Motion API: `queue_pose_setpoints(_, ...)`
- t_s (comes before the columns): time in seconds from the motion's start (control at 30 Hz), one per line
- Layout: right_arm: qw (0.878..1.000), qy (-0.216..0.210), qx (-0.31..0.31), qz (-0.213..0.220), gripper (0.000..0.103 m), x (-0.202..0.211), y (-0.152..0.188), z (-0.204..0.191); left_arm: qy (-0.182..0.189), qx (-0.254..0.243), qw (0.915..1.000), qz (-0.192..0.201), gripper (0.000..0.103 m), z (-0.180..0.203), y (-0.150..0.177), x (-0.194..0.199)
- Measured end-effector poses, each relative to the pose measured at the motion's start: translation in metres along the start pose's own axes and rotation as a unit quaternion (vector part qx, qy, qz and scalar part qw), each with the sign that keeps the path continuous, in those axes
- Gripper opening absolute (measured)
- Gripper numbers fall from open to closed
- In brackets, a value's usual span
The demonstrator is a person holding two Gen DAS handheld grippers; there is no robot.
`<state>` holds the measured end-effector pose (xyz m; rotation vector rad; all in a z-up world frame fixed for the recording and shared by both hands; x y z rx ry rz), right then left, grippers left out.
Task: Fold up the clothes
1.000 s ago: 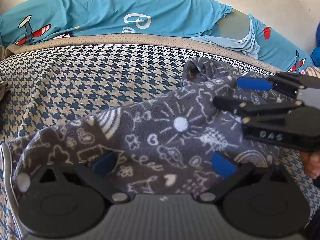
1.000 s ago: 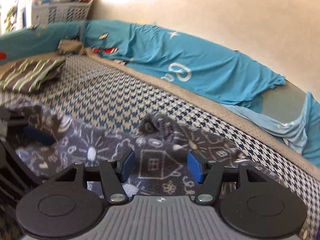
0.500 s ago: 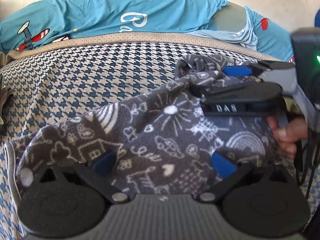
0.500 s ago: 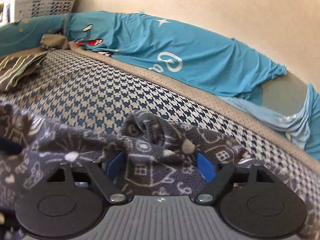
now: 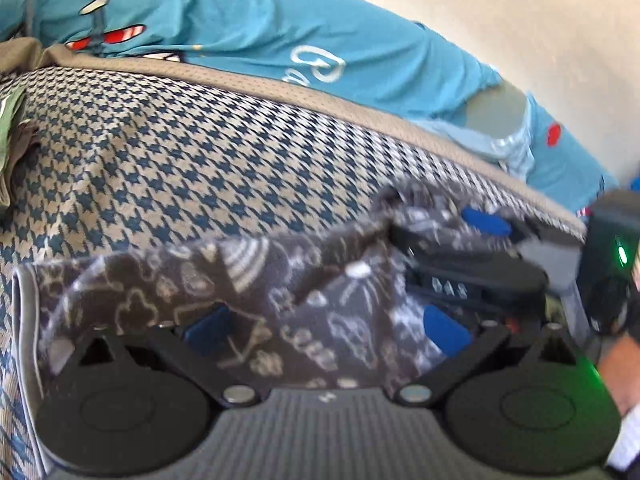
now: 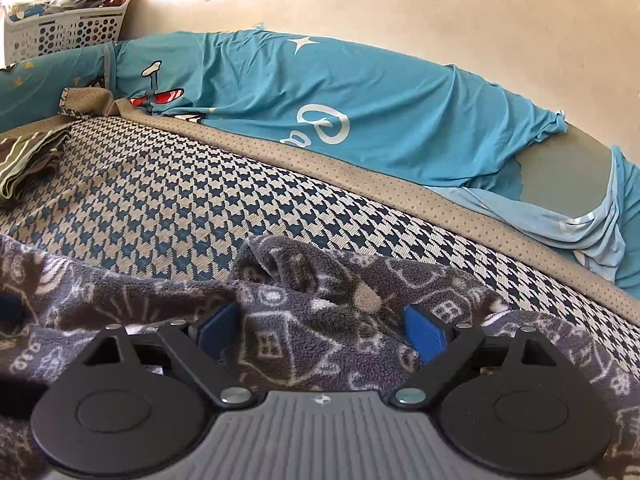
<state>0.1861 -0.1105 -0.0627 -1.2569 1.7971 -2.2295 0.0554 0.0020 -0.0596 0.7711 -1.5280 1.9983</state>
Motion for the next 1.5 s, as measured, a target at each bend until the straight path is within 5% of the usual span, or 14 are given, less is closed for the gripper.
queue_pose_setpoints(0.2, 1.000, -0.006, -0.014, 0.005, 0.087, 0.012, -0.004, 0.001, -0.063, -0.012, 0.9979, 0.012, 0.103, -0.007, -0.013, -0.009)
queue_pose_setpoints(0.5, 0.999, -0.023, -0.029, 0.017, 0.062, 0.046, -0.008, 0.007, -0.114, -0.016, 0.9933, 0.009, 0.103, -0.019, -0.016, -0.023)
queue_pose_setpoints(0.6, 0.999, -0.037, -0.031, 0.025, 0.047, 0.064, -0.008, 0.010, -0.118, -0.016, 0.9929, 0.004, 0.103, -0.020, -0.016, -0.025)
queue_pose_setpoints(0.67, 0.998, -0.056, -0.035, 0.020, 0.024, 0.075, -0.006, 0.013, -0.120, -0.016, 0.9927, 0.001, 0.103, -0.020, -0.016, -0.026)
queue_pose_setpoints(0.73, 0.996, -0.079, -0.038, 0.008, 0.016, 0.085, 0.001, 0.012, -0.123, -0.019, 0.9922, -0.001, 0.103, -0.019, -0.016, -0.028)
queue_pose_setpoints(1.03, 0.984, -0.176, -0.023, -0.018, 0.013, 0.114, 0.031, -0.007, -0.144, -0.050, 0.9883, -0.007, 0.103, -0.013, -0.014, -0.034)
queue_pose_setpoints(1.33, 0.987, -0.141, 0.010, -0.079, 0.009, 0.087, 0.056, -0.016, -0.153, -0.065, 0.9860, -0.012, 0.103, -0.010, -0.012, -0.038)
queue_pose_setpoints(1.5, 0.988, -0.127, 0.029, -0.077, 0.009, 0.084, 0.059, -0.019, -0.156, -0.070, 0.9852, -0.014, 0.103, -0.010, -0.011, -0.040)
Point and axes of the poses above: each gripper's, at about its wrist camera, not at the fingertips, and x roughly against the way its jaws point, z to its right, y to its underside, the point moved 6 cm from there along -x, roughly the way its jaws point, and after that the axes turned 11 degrees about -x, right-handed, at the moved point
